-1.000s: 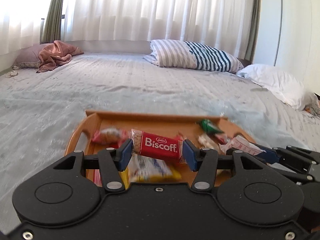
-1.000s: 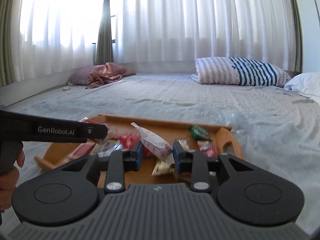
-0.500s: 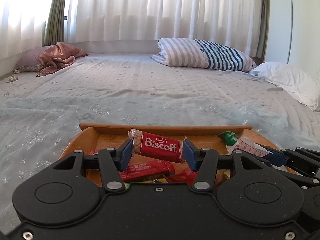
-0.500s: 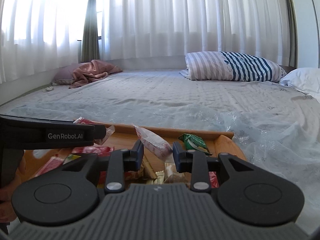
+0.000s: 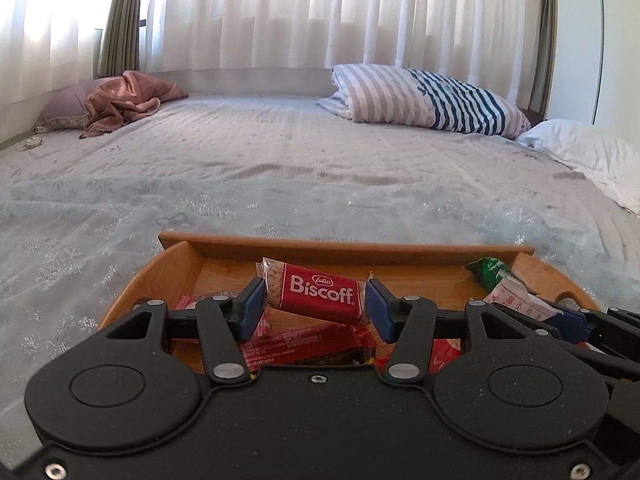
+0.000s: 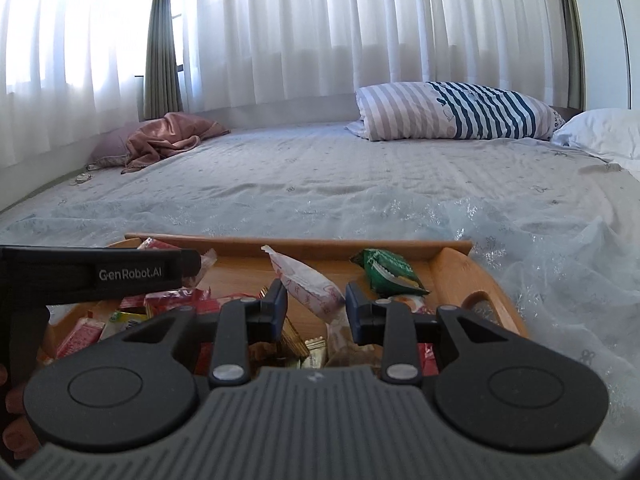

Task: Organize snacks
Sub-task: 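Carry the Biscoff pack and white packet in both tools over the tray, then open both tools to drop the Biscoff pack and white packet onto the tray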

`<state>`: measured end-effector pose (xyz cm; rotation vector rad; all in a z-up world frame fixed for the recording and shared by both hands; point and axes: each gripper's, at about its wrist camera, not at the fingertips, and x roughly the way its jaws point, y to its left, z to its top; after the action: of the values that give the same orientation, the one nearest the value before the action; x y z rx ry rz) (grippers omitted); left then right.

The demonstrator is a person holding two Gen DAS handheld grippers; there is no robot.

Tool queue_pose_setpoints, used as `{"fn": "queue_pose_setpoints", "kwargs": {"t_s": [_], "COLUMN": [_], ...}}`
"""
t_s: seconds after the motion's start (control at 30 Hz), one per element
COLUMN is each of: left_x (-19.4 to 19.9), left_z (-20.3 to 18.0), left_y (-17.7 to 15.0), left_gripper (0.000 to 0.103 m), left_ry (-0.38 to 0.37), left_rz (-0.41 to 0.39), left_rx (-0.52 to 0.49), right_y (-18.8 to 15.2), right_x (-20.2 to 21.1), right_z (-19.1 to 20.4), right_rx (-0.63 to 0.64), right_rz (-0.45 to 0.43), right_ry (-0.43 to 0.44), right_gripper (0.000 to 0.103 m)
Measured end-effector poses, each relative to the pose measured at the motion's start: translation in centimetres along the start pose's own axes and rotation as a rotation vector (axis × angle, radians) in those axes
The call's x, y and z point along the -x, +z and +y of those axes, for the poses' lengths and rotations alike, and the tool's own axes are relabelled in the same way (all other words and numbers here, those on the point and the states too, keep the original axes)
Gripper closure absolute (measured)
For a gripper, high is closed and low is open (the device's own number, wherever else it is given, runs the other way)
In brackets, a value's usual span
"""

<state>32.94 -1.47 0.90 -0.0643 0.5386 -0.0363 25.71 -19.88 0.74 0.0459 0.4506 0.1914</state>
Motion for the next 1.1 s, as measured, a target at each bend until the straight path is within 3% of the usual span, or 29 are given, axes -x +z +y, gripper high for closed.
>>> {"fn": "queue_pose_setpoints", "kwargs": {"t_s": [0.67,0.8,0.87,0.97,1.0,1.1], "left_x": [-0.8,-0.9,-0.8,-0.4,-0.1,0.8], "left_z": [0.0,0.0,0.0,-0.1,-0.2,-0.5], "left_y": [-0.1,-0.2,-0.2,-0.1,0.1,0.2], "left_gripper": [0.050,0.048,0.047,0.027,0.016,0.011], "left_ry": [0.004,0.007,0.008,0.005,0.006,0.028], "left_rz": [0.043,0.043,0.042,0.028,0.024,0.028], "left_rx": [0.008,0.005,0.001,0.002,0.000,-0.033], "right_y": [-0.2,-0.2,-0.1,0.0,0.1,0.1], "right_x": [-0.5,-0.6,-0.6,-0.4,-0.2,0.8], "right_z": [-0.7,-0.8,-0.9,-1.2,-1.2,-1.0], "right_rx": [-0.044,-0.057,-0.071,-0.090,-0.090,-0.069], "right_rz": [0.001,0.005,0.005,0.004,0.002,-0.014], "right_ry": [-0.005,-0.008,-0.006,0.001,-0.003,-0.019], "right_gripper": [0.066,0.058,0.049,0.041,0.037,0.032]}}
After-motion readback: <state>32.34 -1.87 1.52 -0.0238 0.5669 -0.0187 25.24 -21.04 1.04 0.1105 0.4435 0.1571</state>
